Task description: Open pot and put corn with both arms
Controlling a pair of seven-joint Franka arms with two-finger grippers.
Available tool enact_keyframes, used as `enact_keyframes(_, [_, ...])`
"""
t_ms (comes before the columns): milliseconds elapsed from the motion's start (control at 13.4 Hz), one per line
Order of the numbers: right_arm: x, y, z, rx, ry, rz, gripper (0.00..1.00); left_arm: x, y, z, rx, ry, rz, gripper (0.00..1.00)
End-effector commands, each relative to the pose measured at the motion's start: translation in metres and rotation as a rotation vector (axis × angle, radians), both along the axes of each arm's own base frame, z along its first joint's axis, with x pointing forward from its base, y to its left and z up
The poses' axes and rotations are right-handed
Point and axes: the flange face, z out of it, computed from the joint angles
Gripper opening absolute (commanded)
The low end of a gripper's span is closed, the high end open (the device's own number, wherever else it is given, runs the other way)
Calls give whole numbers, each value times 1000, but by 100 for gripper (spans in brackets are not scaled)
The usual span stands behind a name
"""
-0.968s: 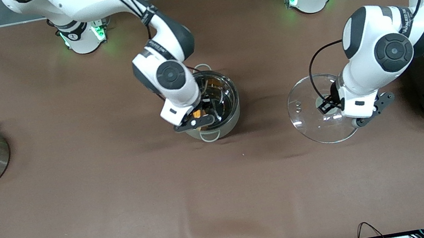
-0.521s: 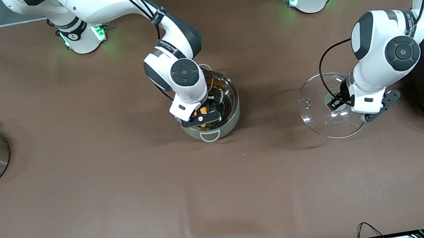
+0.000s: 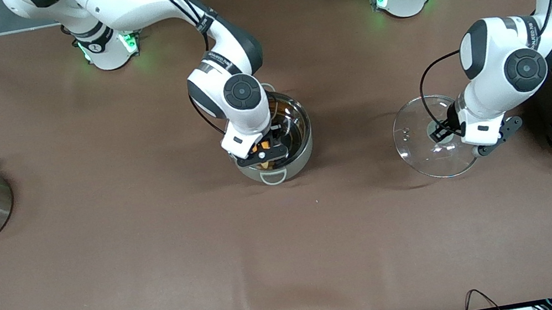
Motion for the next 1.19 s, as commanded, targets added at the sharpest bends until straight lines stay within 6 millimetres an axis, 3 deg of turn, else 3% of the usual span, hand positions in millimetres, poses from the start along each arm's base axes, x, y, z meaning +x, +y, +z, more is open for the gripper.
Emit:
enact_keyframes(0, [2,6,11,-2,-30,-9,100,-13,6,3,0,-32,-30,0])
enact_keyframes(372, [4,10,30,24,-41,-79,100,-34,5,-39,-5,-50,-37,0])
enact_keyframes(670, [34,-22,62,40,-68,-231,100,-45,2,-57,-3,-27,-45,0])
enact_keyframes(819, [64,-66,61,19,-58,-251,100,-53,-3,-63,-3,-13,-57,0])
enact_keyframes(968, [98,-128,62,-5,-24,-231,100,-59,-2,-71,-2,-15,-57,0])
enact_keyframes(1117, [115,-188,73,-35,40,-151,100,-66,-2,-79,-3,-19,-60,0])
